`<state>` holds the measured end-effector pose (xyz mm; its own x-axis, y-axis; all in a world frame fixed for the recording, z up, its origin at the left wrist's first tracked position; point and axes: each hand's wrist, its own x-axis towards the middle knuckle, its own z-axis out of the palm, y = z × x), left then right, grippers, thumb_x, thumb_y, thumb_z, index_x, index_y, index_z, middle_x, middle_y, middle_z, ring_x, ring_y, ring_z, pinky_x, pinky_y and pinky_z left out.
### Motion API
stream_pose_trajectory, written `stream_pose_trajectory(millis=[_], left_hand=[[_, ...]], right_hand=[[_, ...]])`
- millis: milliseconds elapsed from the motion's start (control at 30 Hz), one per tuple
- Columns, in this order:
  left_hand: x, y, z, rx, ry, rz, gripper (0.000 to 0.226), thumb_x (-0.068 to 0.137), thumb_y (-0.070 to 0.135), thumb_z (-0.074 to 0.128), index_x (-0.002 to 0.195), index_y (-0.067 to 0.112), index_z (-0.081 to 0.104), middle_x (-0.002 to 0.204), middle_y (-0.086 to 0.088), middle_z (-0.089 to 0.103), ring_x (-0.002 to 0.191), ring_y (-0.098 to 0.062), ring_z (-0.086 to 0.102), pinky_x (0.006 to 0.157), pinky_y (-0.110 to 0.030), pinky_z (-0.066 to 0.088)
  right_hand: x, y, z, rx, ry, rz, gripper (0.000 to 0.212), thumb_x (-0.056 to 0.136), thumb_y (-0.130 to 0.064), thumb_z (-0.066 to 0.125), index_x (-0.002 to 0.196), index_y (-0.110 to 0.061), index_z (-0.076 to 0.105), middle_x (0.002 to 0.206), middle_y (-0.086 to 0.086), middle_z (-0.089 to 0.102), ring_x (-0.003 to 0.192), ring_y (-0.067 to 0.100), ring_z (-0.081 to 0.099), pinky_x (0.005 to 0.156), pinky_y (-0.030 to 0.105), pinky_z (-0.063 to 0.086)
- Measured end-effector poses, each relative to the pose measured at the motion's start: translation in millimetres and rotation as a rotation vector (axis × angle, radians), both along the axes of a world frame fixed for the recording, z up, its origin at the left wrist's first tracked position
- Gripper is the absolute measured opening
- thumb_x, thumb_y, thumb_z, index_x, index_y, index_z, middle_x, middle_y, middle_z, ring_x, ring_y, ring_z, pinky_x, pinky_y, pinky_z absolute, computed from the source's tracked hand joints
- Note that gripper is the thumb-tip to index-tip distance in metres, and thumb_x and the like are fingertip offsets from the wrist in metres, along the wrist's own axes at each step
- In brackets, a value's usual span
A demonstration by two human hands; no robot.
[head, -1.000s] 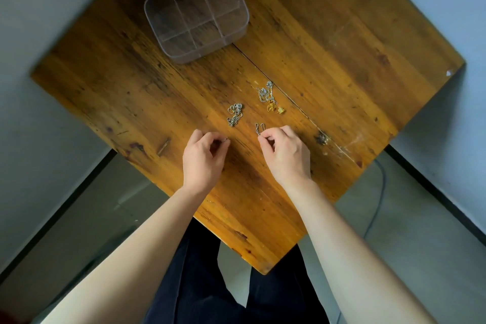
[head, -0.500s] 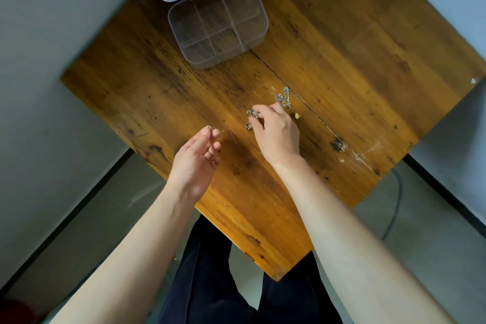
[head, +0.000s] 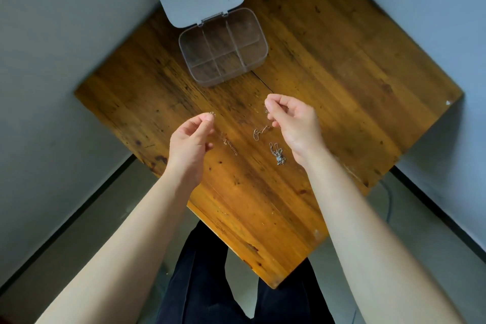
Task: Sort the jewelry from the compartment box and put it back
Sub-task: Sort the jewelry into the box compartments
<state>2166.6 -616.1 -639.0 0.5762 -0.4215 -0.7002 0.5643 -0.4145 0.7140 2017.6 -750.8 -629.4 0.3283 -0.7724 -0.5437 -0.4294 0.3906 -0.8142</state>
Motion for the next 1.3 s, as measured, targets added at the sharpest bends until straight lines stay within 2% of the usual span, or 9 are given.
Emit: stream_pose_trajectory(millis=[100,167,333,533,800,933,1100,1200,1300], left_hand=[[20,-15,19,-0.086,-0.135,-0.008,0.013,0.09,0.036,0.071,0.095,0.025,0.075,0.092,0.0,0.069,0.089,-0.019,0.061,0.083,-0.04,0.055],[34,-24,31,-0.137,-0.214,-0.015,0.015,0.09,0.037,0.069,0.095,0.024,0.074,0.097,-0.003,0.073,0.09,-0.02,0.063,0.088,-0.044,0.055],[65,-47,62,-0.289,-0.225,0.047,0.006,0.097,0.022,0.063,0.1,0.019,0.068,0.105,-0.01,0.076,0.105,-0.025,0.072,0.093,-0.04,0.056],[99,-77,97,-0.408,-0.183,0.117,0.005,0.098,0.015,0.062,0.102,0.014,0.064,0.098,-0.009,0.076,0.101,-0.026,0.073,0.09,-0.038,0.057],[122,-105,122,-0.483,-0.149,0.159,0.008,0.097,0.012,0.062,0.105,0.011,0.06,0.09,-0.007,0.075,0.095,-0.024,0.073,0.082,-0.033,0.058],[128,-112,123,-0.492,-0.153,0.162,0.007,0.097,0.011,0.063,0.103,0.01,0.06,0.09,-0.007,0.075,0.094,-0.024,0.073,0.08,-0.032,0.058],[131,-117,112,-0.457,-0.12,0.182,0.012,0.096,0.01,0.063,0.107,0.008,0.059,0.088,-0.007,0.075,0.092,-0.023,0.074,0.077,-0.031,0.057],[132,-120,107,-0.44,-0.106,0.196,0.011,0.096,0.009,0.062,0.107,0.007,0.059,0.088,-0.007,0.075,0.092,-0.024,0.074,0.077,-0.031,0.058],[131,-125,105,-0.436,-0.1,0.184,0.012,0.097,0.009,0.062,0.108,0.007,0.059,0.091,-0.009,0.075,0.092,-0.024,0.075,0.076,-0.031,0.058]], right_hand=[[18,-15,26,-0.049,-0.056,0.014,0.015,0.095,-0.035,0.067,0.107,-0.027,0.071,0.093,-0.012,0.072,0.076,-0.003,0.065,0.077,0.016,0.056],[30,-26,39,-0.124,-0.053,0.041,0.017,0.096,-0.035,0.065,0.11,-0.025,0.069,0.103,-0.012,0.072,0.09,-0.001,0.069,0.082,0.016,0.057],[60,-50,67,-0.283,-0.145,0.0,0.016,0.1,-0.022,0.061,0.113,-0.013,0.065,0.101,0.0,0.075,0.094,0.01,0.074,0.083,0.028,0.061],[98,-72,97,-0.306,-0.268,-0.015,0.019,0.099,-0.016,0.061,0.116,-0.007,0.064,0.102,0.008,0.075,0.095,0.013,0.074,0.085,0.03,0.061],[140,-89,103,-0.41,-0.241,0.033,0.014,0.099,-0.017,0.061,0.112,-0.013,0.064,0.1,0.004,0.075,0.091,0.011,0.074,0.082,0.029,0.062],[154,-95,83,-0.398,-0.192,0.057,0.016,0.1,-0.019,0.06,0.114,-0.012,0.065,0.097,0.002,0.075,0.089,0.011,0.074,0.081,0.027,0.062],[164,-96,35,-0.234,-0.094,0.081,0.012,0.101,-0.018,0.058,0.112,-0.017,0.061,0.098,-0.003,0.07,0.094,0.012,0.071,0.089,0.032,0.06],[165,-96,4,-0.137,0.001,0.123,0.025,0.104,-0.014,0.051,0.127,-0.016,0.06,0.115,-0.002,0.067,0.103,0.012,0.066,0.095,0.035,0.058],[163,-97,-10,-0.073,0.071,0.219,0.041,0.104,-0.003,0.042,0.141,-0.017,0.052,0.139,0.002,0.059,0.127,0.018,0.056,0.108,0.039,0.049]])
